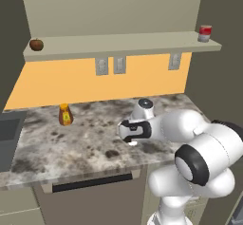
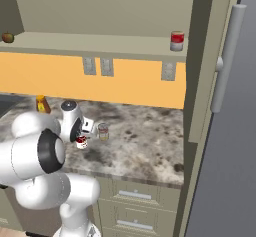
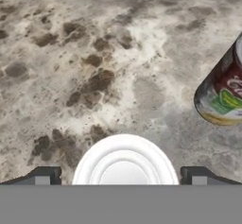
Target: Pick the cans from the counter and place them in their designated side in the cabinet.
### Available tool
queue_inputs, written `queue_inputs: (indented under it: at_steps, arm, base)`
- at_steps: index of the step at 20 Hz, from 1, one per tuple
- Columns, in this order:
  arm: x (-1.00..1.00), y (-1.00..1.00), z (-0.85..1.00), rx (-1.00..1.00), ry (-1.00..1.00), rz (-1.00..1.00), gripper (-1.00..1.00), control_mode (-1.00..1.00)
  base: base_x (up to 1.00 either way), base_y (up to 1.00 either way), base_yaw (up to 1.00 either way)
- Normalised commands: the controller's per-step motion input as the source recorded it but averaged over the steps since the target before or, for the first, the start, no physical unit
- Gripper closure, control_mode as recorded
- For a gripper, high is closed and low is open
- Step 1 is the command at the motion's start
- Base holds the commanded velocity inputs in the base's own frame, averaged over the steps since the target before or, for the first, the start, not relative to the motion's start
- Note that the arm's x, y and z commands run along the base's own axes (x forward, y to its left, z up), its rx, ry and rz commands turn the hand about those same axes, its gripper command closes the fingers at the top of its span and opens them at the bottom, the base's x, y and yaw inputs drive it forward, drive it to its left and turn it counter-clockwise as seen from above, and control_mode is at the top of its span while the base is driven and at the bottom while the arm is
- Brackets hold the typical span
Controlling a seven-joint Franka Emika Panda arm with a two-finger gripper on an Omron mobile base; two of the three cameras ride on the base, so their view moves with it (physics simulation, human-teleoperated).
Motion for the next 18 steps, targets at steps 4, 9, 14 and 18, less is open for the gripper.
queue_inputs:
  at_steps: [4,9,14,18]
  arm:
    - [0.08,0.03,-0.13,0.0,0.0,0.0,1.0,-1.0]
    - [0.0,0.0,-0.01,0.0,0.0,0.0,1.0,-1.0]
    - [0.0,0.0,0.06,0.0,-0.03,0.0,1.0,-1.0]
    - [0.0,0.0,0.25,0.0,-0.05,0.0,1.0,-1.0]
  base:
    - [0.0,0.0,0.0]
    - [0.0,0.0,0.0]
    - [0.0,0.0,0.0]
    - [0.0,0.0,0.0]
